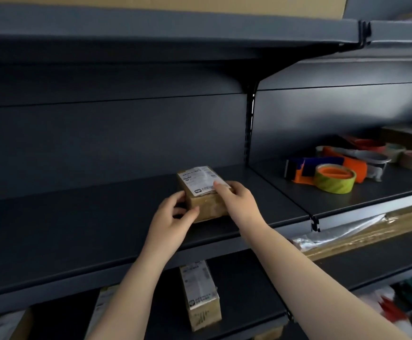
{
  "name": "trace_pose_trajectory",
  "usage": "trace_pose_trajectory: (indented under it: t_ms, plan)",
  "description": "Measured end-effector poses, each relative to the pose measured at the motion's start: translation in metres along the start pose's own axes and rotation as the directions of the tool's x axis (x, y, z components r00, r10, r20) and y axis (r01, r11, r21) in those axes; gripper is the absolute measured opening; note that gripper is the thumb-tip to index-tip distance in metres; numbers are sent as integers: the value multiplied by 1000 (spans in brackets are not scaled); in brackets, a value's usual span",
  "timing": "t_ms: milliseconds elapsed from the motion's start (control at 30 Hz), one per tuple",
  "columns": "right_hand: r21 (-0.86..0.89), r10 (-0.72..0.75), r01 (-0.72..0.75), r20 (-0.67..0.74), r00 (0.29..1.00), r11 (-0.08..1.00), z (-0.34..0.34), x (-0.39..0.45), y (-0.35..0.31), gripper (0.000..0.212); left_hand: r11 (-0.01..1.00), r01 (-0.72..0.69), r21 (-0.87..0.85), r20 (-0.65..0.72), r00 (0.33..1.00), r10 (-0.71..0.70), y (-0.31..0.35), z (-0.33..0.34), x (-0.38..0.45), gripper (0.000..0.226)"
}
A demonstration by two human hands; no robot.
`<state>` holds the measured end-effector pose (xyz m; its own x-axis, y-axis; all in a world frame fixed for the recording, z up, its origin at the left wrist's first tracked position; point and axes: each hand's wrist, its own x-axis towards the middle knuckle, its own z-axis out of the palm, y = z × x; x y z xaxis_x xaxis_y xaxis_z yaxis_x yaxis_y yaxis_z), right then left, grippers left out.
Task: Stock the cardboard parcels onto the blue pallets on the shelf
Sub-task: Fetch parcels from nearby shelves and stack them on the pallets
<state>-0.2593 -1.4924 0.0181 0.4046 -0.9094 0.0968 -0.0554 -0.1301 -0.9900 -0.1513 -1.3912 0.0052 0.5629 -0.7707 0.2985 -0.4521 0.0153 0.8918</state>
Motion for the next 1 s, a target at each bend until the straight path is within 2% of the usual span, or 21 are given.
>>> trace_pose_trajectory:
  t_ms: [133, 367, 500, 567, 667, 733, 767, 833, 900, 1000]
  plan:
    - [192, -30, 24, 31, 999, 981, -17, -5, 2, 35, 992, -73, -107, -9, 997, 72, 7, 8, -15, 36]
    - [362, -115, 23, 234, 965, 932, -79, -63, 29, 61, 961, -160, -224, -48, 987, 153, 13, 35, -98, 39]
    - [340, -60, -75, 371, 927, 937, -127, -112, 70, 60, 980, 26, -200, -120, 991, -51, -13, 67, -156, 21]
    - [283, 46, -180, 422, 906, 942, -140, -128, 98, 68, 972, 208, -108, -141, 965, -222, -44, 80, -170, 31]
    - [184, 236, -329, 398, 886, 926, -145, -132, 143, 61, 852, 522, 27, -112, 849, -517, -92, 88, -178, 26]
    - [149, 357, -428, 352, 865, 891, -142, -126, 171, 41, 747, 658, 97, -77, 753, -654, -120, 90, -180, 45]
    - [137, 409, -470, 326, 853, 872, -139, -120, 182, 35, 717, 688, 113, -79, 726, -683, -130, 89, -180, 52]
    - [129, 489, -535, 272, 829, 835, -131, -105, 199, 30, 704, 699, 125, -94, 714, -693, -141, 88, -174, 59]
    - [151, 540, -581, 242, 806, 800, -121, -89, 206, 32, 697, 709, 103, -101, 705, -702, -147, 87, -160, 62]
    - [190, 558, -598, 228, 798, 778, -104, -67, 216, 41, 657, 754, 15, -86, 656, -750, -155, 83, -136, 65]
